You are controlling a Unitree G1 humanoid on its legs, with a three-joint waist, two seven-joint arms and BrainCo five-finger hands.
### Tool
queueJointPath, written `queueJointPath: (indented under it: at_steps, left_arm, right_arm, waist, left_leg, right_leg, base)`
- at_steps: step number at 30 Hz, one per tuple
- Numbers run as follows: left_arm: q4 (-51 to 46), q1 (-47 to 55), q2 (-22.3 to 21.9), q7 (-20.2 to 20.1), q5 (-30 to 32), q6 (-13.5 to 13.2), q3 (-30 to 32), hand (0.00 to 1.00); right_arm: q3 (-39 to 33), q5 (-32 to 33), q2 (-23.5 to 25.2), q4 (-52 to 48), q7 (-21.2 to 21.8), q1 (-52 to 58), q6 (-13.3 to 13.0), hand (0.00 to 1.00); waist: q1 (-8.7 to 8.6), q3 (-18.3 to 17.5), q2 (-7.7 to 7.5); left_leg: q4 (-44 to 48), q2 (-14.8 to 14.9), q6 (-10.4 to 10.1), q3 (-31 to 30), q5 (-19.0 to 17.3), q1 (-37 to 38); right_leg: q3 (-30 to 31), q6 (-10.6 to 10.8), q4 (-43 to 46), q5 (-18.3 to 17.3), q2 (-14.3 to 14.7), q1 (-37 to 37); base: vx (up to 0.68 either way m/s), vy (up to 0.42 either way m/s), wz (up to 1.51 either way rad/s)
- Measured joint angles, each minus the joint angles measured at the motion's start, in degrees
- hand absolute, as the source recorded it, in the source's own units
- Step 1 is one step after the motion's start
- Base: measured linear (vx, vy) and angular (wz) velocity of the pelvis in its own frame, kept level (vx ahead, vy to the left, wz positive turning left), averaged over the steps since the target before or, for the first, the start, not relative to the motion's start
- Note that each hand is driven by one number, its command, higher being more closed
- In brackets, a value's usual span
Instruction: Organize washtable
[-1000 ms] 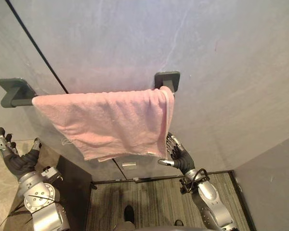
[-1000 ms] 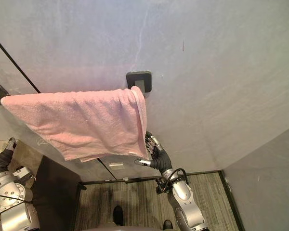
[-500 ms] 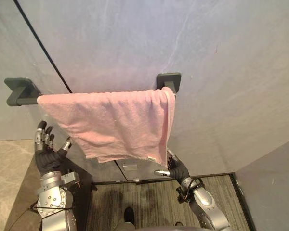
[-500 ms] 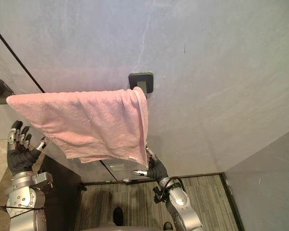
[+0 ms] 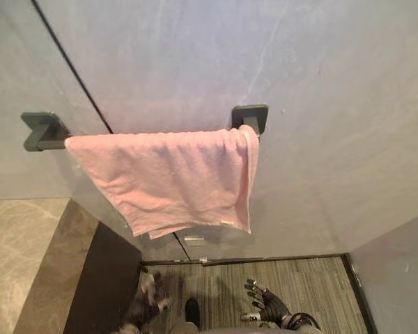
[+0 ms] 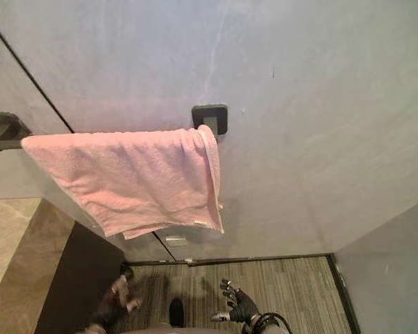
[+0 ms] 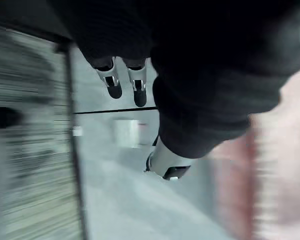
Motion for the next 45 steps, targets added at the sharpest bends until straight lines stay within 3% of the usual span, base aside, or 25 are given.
queueJointPath:
  at_steps: [3,7,10,14,17,18,23,25,35,37,41,45]
  left_arm:
    - [4.44,-2.92,-0.80,1.71,4.58,0.89,0.59,0.00]
    - [6.03,-4.85,0.26,2.54,6.99,1.11,0.04,0.00]
    - [1.68,-5.80,2.12,2.34,7.25,1.43,-3.30,0.00]
    - [-12.96,-7.39,4.96,0.16,-4.06,0.38,-11.26,0.00]
    - [-19.85,-12.27,5.86,0.87,-19.02,-1.43,-18.34,0.00]
    - [-20.68,-12.74,6.37,1.10,-20.60,-1.47,-19.27,0.00]
    - [-26.59,-13.68,15.71,-1.71,-32.44,-2.00,-26.09,0.00]
    - [-28.77,-13.88,21.90,-6.37,-40.18,-2.05,-28.19,0.00]
    - [-28.63,-14.70,21.97,-5.87,-40.50,-3.76,-29.39,0.00]
    - [-28.62,-14.91,20.51,-4.61,-39.86,-4.01,-28.64,0.00]
    - [-28.46,-14.88,12.31,1.74,-32.65,-5.15,-23.11,0.00]
    - [-28.16,-14.80,9.83,4.12,-30.73,-5.21,-19.47,0.00]
  right_arm:
    - [4.62,-0.48,-0.07,0.18,-0.06,-3.20,0.13,0.00]
    - [11.18,-0.36,0.25,0.18,-0.05,-9.53,0.08,0.00]
    - [15.28,1.13,0.58,-0.08,-0.18,-16.84,-0.13,0.00]
    - [22.16,9.24,0.27,-7.28,0.02,-25.53,-1.80,0.00]
    - [28.43,17.47,0.15,-15.57,0.04,-29.86,-5.18,0.00]
    - [28.89,18.36,0.07,-16.37,0.02,-30.29,-5.33,0.00]
    - [31.36,24.11,-2.62,-19.98,0.36,-33.99,-6.52,0.00]
    - [32.91,29.06,-4.83,-23.04,1.72,-34.09,-7.14,0.00]
    - [32.71,31.66,-4.95,-23.09,1.35,-34.05,-7.41,0.00]
    - [31.59,31.66,-4.58,-23.27,1.22,-33.13,-7.87,0.00]
    - [26.45,31.53,-3.11,-23.70,0.03,-29.34,-9.75,0.00]
    - [24.85,31.38,-2.92,-23.92,-0.04,-27.78,-10.04,0.00]
  waist:
    - [-0.04,1.79,-0.91]
    - [0.08,2.18,-0.35]
    - [0.23,2.52,0.09]
    - [0.26,2.81,0.58]
    - [-0.06,3.04,0.96]
    - [-0.10,3.07,0.99]
    - [-0.04,3.18,1.24]
    - [-0.19,2.88,1.02]
    - [-1.61,0.21,0.30]
    - [-1.59,-0.55,0.21]
    - [-1.61,-1.29,0.14]
    - [-1.59,-1.42,0.18]
  left_leg:
    - [0.28,0.43,-0.07,1.46,0.03,-1.83]
    - [0.34,0.38,0.00,2.21,0.27,-1.31]
    - [0.38,0.37,0.08,2.12,0.33,-0.98]
    - [0.39,0.38,0.05,1.58,0.34,0.63]
    - [0.36,0.27,-0.12,0.63,0.18,1.66]
    - [0.35,0.25,-0.12,0.39,0.18,1.77]
    - [0.00,-0.15,-0.11,-0.03,0.15,3.93]
    - [0.12,-0.79,-0.04,0.13,0.21,5.31]
    - [-0.01,-0.74,0.04,-0.24,0.29,6.10]
    - [-0.01,-0.74,0.04,-0.19,0.29,6.07]
    - [-0.02,-0.74,0.04,-0.25,0.29,5.92]
    - [-0.02,-0.75,0.04,-0.38,0.29,5.81]
  right_leg:
    - [0.27,-0.14,-0.34,1.06,0.03,-2.65]
    - [1.13,-0.02,-0.63,1.55,-0.10,-2.41]
    - [0.97,0.01,-0.67,1.59,-0.11,-1.80]
    - [-0.27,0.01,-1.56,1.60,-0.30,0.81]
    - [-1.59,0.07,-1.40,1.52,-0.34,2.11]
    - [-1.77,0.11,-1.33,1.46,-0.35,2.28]
    - [-2.20,0.31,0.55,0.17,-0.78,3.45]
    - [-1.90,0.39,1.09,0.12,-1.06,4.13]
    - [-2.00,0.36,1.10,0.17,-1.00,5.04]
    - [-1.93,0.39,0.77,0.31,-0.98,5.12]
    - [-1.96,0.38,0.51,0.44,-0.94,5.13]
    - [-2.07,0.38,0.44,0.44,-0.94,5.13]
  base:
    - [-0.01,-0.008,-0.36]
    - [0.09,-0.025,-0.12]
    - [0.10,-0.031,0.00]
    - [0.06,-0.033,0.10]
    - [-0.02,-0.018,0.10]
    - [-0.05,-0.006,0.11]
    - [-0.07,0.009,0.06]
    - [-0.08,0.023,-0.05]
    - [0.00,0.001,-0.01]
    - [0.00,0.000,0.00]
    - [0.00,0.000,0.00]
    - [0.00,0.000,0.00]
